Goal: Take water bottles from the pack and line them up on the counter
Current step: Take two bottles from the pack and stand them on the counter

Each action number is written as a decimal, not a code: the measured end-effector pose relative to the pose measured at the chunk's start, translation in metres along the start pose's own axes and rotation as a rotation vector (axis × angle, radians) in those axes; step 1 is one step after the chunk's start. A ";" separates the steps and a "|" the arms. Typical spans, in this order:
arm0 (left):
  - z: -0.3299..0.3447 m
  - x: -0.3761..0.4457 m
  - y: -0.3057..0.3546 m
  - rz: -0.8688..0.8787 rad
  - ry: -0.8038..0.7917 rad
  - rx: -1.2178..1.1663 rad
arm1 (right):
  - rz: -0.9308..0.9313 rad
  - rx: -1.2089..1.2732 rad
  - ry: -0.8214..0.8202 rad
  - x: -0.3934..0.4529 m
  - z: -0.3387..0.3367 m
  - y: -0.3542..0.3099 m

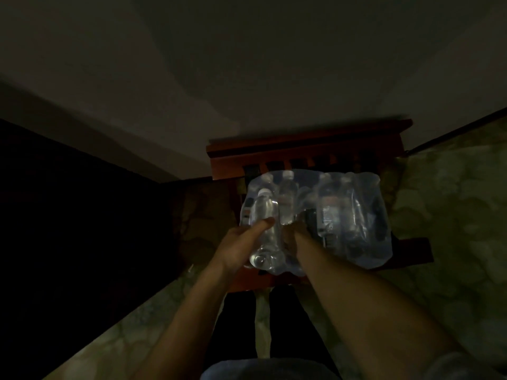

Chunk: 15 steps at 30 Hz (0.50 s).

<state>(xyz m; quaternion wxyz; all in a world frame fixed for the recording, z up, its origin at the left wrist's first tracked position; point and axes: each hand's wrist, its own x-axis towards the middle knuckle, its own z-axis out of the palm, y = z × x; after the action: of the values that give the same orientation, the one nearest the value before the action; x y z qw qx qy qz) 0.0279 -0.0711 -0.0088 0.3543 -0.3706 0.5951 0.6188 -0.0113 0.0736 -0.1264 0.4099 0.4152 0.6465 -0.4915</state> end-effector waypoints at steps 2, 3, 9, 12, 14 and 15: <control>0.003 0.001 0.003 -0.019 0.021 -0.038 | -0.041 -0.060 0.074 -0.015 -0.004 -0.017; 0.005 0.002 0.005 -0.028 0.035 -0.055 | -0.052 -0.053 0.122 -0.024 -0.008 -0.022; 0.019 -0.003 0.023 -0.067 0.022 -0.128 | -0.060 -0.125 0.210 -0.058 -0.038 -0.040; 0.023 -0.008 0.029 -0.060 0.012 -0.167 | -0.038 -0.080 0.131 -0.068 -0.048 -0.038; 0.023 -0.014 0.032 -0.053 -0.001 -0.171 | 0.030 -0.024 0.047 -0.079 -0.053 -0.038; 0.023 -0.016 0.033 -0.047 -0.009 -0.156 | 0.064 -0.027 0.012 -0.085 -0.056 -0.039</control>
<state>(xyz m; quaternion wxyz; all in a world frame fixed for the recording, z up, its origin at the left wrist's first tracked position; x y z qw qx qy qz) 0.0054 -0.0495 0.0217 0.3415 -0.4084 0.5345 0.6564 -0.0274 0.1102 -0.0250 0.4270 0.4333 0.6419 -0.4668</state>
